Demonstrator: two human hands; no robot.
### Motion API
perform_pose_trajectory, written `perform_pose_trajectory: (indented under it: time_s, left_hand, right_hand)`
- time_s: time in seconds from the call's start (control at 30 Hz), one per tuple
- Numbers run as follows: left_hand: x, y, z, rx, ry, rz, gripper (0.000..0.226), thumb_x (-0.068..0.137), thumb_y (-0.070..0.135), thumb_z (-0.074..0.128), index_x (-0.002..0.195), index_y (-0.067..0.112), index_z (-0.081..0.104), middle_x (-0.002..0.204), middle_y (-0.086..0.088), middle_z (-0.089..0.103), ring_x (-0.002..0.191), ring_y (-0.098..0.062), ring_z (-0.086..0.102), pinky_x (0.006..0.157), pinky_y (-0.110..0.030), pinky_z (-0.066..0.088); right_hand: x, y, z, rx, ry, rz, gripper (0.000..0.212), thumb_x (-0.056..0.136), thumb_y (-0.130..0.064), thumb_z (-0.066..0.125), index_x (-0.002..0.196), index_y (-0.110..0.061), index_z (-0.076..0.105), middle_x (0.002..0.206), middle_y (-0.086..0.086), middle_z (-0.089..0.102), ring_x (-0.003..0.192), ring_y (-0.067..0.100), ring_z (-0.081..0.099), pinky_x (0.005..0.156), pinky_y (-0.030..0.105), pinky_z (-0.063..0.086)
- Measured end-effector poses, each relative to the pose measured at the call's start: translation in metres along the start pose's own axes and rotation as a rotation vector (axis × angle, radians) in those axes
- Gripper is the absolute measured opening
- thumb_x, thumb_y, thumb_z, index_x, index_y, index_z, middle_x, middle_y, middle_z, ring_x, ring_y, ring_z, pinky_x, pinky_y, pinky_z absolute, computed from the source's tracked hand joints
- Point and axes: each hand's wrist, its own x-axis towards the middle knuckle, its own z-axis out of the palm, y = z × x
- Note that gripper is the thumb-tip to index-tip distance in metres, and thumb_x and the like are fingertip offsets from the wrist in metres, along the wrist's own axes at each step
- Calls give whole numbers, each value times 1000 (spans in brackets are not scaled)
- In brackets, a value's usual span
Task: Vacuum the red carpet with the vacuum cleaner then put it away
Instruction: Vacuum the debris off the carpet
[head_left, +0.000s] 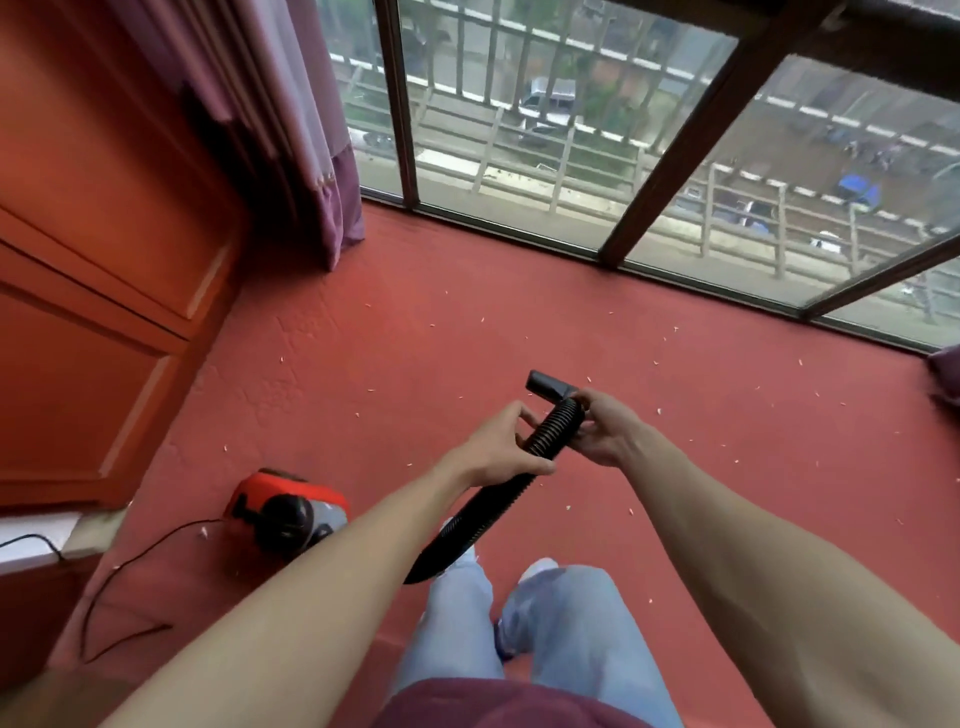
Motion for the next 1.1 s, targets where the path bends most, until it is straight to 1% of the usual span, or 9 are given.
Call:
perform_pose_trajectory:
  time_s: [0.13,0.27,0.47,0.6,0.7,0.87,0.93,1.0,1.1]
  left_hand:
    - [34,-1,-2,-58,80,-26,50,76,18,82,117,17,53,88,2,64,78,-18,59,78,-35,54]
    - [75,1,0,-96,120,-93,50,76,21,82,117,19,54,100,-6,68,84,-21,61,84,-40,55]
    - [130,6,-4,-178,233,-202,51,75,23,84,118,23,56,106,-7,71,95,-29,69,87,-42,57]
    - [152,-2,-6,-192,290,-249,53,73,29,85,118,25,58,103,-1,73,91,-22,71,85,-41,58]
    - [170,-16,0,-238,360,-278,53,70,31,85,116,26,59,93,0,73,83,-23,72,81,-42,59]
    - [199,-46,27,-285,407,-297,59,72,22,82,124,27,58,85,12,64,84,-18,68,82,-36,57]
    - [209,-60,42,-270,408,-286,60,71,20,81,125,28,56,84,15,62,84,-13,64,80,-30,54]
    - [216,-74,57,-262,412,-277,54,72,21,79,120,30,55,81,15,62,78,-5,62,69,-19,48]
    - [223,-94,74,-288,473,-293,45,73,25,79,111,37,58,78,20,64,71,8,59,60,-11,40]
  right_hand:
    - [39,-28,19,-357,61,-20,19,93,-18,62,107,-9,54,78,8,53,62,19,55,53,31,49]
    - [86,-49,32,-675,92,-99,26,84,-9,69,107,-2,61,79,10,59,64,21,59,50,27,49]
    - [142,-86,47,-980,82,-189,33,81,-17,69,110,-1,65,89,11,65,67,22,62,40,22,44]
    - [169,-94,59,-1135,51,-247,27,82,-25,67,101,-5,66,94,12,68,76,28,67,61,33,57]
    - [191,-92,67,-1265,29,-318,19,84,-24,62,88,-5,60,88,11,64,76,29,63,57,30,48]
    - [237,-79,65,-1401,17,-364,16,86,-23,60,85,-7,59,94,13,68,92,34,66,72,34,50]
    - [255,-70,58,-1431,30,-351,13,86,-20,60,85,-8,56,96,14,66,97,35,66,75,35,51]
    - [271,-59,49,-1459,40,-328,12,86,-18,60,87,-7,55,95,14,65,96,35,66,75,36,52]
    - [293,-43,43,-1490,38,-343,21,86,-20,59,97,-3,63,102,16,69,94,35,66,70,34,50]
